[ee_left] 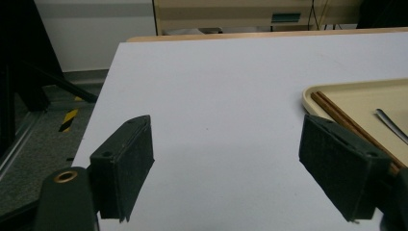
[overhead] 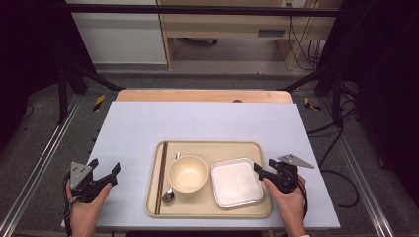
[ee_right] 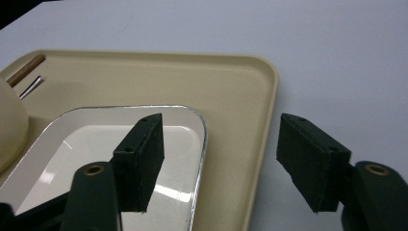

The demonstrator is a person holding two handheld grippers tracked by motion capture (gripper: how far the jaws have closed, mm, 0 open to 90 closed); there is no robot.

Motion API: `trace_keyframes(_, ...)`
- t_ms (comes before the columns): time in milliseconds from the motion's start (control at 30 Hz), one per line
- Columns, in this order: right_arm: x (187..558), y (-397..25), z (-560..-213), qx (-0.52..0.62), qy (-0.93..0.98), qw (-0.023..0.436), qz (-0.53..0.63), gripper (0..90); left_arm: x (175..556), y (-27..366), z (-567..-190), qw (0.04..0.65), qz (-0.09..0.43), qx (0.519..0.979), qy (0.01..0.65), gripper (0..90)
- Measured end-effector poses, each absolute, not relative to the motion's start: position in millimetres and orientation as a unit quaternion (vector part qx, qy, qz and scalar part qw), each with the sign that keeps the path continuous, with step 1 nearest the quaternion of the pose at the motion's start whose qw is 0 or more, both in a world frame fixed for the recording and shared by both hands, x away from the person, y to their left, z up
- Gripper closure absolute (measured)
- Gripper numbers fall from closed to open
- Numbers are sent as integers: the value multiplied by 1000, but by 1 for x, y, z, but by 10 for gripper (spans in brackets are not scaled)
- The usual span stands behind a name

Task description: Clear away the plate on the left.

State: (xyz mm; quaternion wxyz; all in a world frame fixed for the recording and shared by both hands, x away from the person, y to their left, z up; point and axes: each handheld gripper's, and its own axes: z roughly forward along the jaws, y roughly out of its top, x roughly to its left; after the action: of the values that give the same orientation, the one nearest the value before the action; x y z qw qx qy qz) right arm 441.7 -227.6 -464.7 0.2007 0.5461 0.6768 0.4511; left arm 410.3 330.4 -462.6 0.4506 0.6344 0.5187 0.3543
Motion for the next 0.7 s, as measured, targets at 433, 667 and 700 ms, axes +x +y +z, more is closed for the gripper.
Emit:
trace_keyframes(433, 454, -231, -465, 541, 681, 220, 441, 184, 412, 324, -464, 458, 341, 647, 505, 179)
trace_keyframes(667, 460, -234, -465, 544, 681, 228, 435, 124, 413, 321, -466, 456, 337, 656, 498, 177)
trace_keyframes(700, 460, -235, -466, 541, 681, 233, 436, 121, 413, 320, -466, 458, 337, 655, 497, 177)
